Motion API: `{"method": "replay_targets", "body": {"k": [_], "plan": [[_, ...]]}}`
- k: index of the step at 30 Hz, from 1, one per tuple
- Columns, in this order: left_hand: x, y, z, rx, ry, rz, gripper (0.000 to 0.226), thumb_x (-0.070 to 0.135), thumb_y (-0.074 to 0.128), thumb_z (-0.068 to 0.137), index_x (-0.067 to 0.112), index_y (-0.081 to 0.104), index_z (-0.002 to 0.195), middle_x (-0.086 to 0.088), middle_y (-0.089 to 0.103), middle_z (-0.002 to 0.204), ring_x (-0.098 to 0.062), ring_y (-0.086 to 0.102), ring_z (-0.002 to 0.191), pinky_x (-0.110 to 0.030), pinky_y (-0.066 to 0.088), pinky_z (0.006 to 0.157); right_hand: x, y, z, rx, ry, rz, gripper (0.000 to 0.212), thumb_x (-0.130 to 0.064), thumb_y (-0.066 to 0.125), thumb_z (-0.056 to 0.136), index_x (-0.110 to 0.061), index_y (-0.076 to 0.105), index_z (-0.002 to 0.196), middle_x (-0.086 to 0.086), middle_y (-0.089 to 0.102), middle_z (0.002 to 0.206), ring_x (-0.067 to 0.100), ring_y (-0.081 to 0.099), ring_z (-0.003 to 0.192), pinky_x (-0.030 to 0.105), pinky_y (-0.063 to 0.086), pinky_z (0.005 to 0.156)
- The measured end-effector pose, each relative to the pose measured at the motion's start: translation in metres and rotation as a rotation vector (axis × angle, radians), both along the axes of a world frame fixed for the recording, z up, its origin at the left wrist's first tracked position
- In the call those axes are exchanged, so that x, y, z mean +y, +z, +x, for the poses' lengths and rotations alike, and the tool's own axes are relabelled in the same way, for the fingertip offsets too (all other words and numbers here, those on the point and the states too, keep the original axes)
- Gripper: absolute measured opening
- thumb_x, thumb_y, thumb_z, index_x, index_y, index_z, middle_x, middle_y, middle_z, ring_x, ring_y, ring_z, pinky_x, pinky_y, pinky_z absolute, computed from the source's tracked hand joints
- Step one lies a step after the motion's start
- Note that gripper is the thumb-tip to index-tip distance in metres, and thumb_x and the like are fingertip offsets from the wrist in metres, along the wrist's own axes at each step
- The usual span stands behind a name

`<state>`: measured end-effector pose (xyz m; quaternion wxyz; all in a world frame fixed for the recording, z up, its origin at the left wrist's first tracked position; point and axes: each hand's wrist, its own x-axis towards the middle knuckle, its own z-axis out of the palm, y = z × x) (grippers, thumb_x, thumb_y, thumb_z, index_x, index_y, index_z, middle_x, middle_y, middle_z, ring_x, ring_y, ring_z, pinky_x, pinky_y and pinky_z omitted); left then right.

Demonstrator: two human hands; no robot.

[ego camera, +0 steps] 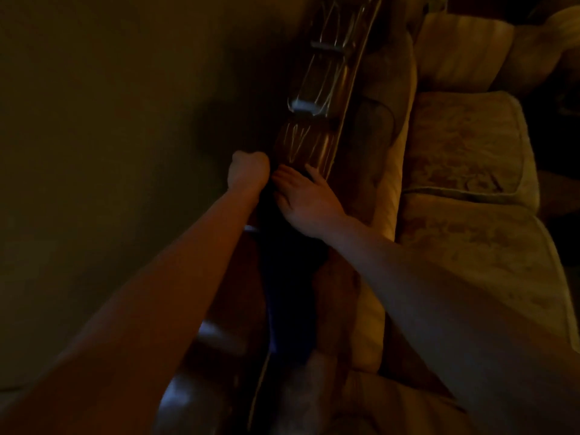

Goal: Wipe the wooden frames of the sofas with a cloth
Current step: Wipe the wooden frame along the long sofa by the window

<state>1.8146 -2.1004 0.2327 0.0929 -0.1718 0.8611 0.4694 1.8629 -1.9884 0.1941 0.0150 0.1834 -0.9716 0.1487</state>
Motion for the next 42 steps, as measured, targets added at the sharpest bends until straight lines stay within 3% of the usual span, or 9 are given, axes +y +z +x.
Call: {"method": "replay_targets", "body": {"k": [2, 5, 11, 18, 28, 30, 33, 37, 42], "plan": [[0.017, -0.009, -0.024, -0.035, 0.163, 0.103, 0.041, 0.019, 0.035, 0.096, 0.001, 0.046, 0.131, -0.018, 0.051, 0.134, -0.033, 0.05, 0.121, -0.039, 0.043, 0.097, 0.016, 0.006, -0.035, -0.001, 0.053, 0.17, 0.05, -0.037, 0.024, 0.1, -0.018, 0.028, 0.146, -0.003, 0.025, 0.155, 0.011, 0.008, 0.145, 0.043, -0.004, 0.117], [0.032, -0.02, -0.037, -0.092, 0.21, -0.159, 0.039, 0.025, 0.031, 0.097, 0.007, 0.047, 0.129, -0.015, 0.05, 0.135, -0.032, 0.049, 0.121, -0.038, 0.037, 0.098, 0.033, 0.011, -0.086, 0.066, 0.152, 0.424, 0.054, -0.035, 0.026, 0.098, -0.015, 0.022, 0.148, 0.002, 0.017, 0.157, 0.017, 0.003, 0.146, 0.046, -0.005, 0.115], [0.038, -0.022, -0.04, -0.202, 0.006, -0.424, 0.035, 0.017, 0.028, 0.098, 0.003, 0.045, 0.126, -0.015, 0.056, 0.122, -0.031, 0.054, 0.111, -0.035, 0.041, 0.088, 0.06, 0.049, -0.183, 0.119, 0.098, 0.693, 0.051, -0.029, 0.023, 0.101, -0.016, 0.015, 0.15, 0.001, 0.007, 0.159, 0.02, -0.004, 0.146, 0.049, -0.005, 0.114], [0.032, -0.019, -0.035, -0.132, 0.165, -0.343, 0.034, 0.011, 0.032, 0.097, 0.003, 0.045, 0.127, -0.018, 0.058, 0.123, -0.033, 0.056, 0.11, -0.04, 0.044, 0.086, 0.004, 0.009, -0.126, 0.018, 0.303, 0.377, 0.053, -0.028, 0.019, 0.089, -0.013, 0.062, 0.115, 0.004, 0.063, 0.119, 0.021, 0.044, 0.13, 0.045, 0.008, 0.116], [0.026, -0.013, -0.037, -0.088, 0.319, -0.128, 0.008, 0.008, 0.033, 0.098, 0.011, 0.039, 0.102, -0.008, 0.054, 0.099, -0.025, 0.054, 0.086, -0.043, 0.048, 0.082, -0.007, 0.04, -0.215, -0.062, 0.32, 0.734, 0.05, -0.036, 0.023, 0.094, -0.015, 0.061, 0.07, 0.004, 0.061, 0.079, 0.023, 0.056, 0.097, 0.047, 0.01, 0.113], [0.025, -0.015, -0.038, -0.068, 0.332, -0.122, 0.005, 0.007, 0.033, 0.097, 0.011, 0.037, 0.098, -0.003, 0.049, 0.089, -0.023, 0.053, 0.082, -0.042, 0.049, 0.079, -0.017, 0.03, -0.219, -0.137, 0.367, 0.702, 0.04, -0.032, 0.028, 0.094, -0.014, 0.058, 0.076, 0.005, 0.06, 0.09, 0.023, 0.054, 0.095, 0.039, 0.029, 0.097], [0.024, -0.018, -0.041, -0.059, 0.361, -0.121, 0.004, 0.008, 0.035, 0.098, 0.011, 0.037, 0.098, 0.003, 0.041, 0.081, -0.018, 0.049, 0.078, -0.034, 0.045, 0.073, -0.016, 0.022, -0.22, -0.125, 0.442, 0.62, 0.036, -0.035, 0.031, 0.095, -0.016, 0.054, 0.075, 0.006, 0.056, 0.089, 0.023, 0.049, 0.081, 0.032, 0.027, 0.073], [0.023, -0.023, -0.041, -0.009, 0.407, -0.139, 0.005, 0.007, 0.038, 0.098, 0.012, 0.039, 0.098, 0.005, 0.04, 0.078, -0.009, 0.044, 0.067, -0.026, 0.039, 0.06, -0.012, 0.024, -0.217, -0.081, 0.47, 0.57, 0.038, -0.038, 0.032, 0.096, -0.018, 0.047, 0.067, 0.004, 0.052, 0.081, 0.021, 0.045, 0.075, 0.033, 0.025, 0.072], [0.025, -0.025, -0.043, 0.027, 0.488, -0.125, 0.02, 0.009, 0.039, 0.096, 0.007, 0.046, 0.114, -0.008, 0.053, 0.105, -0.024, 0.054, 0.095, -0.036, 0.042, 0.081, -0.01, 0.028, -0.185, 0.077, 0.505, 0.505, 0.039, -0.037, 0.034, 0.097, -0.015, 0.064, 0.084, 0.009, 0.065, 0.101, 0.028, 0.059, 0.093, 0.033, 0.031, 0.075]]}}
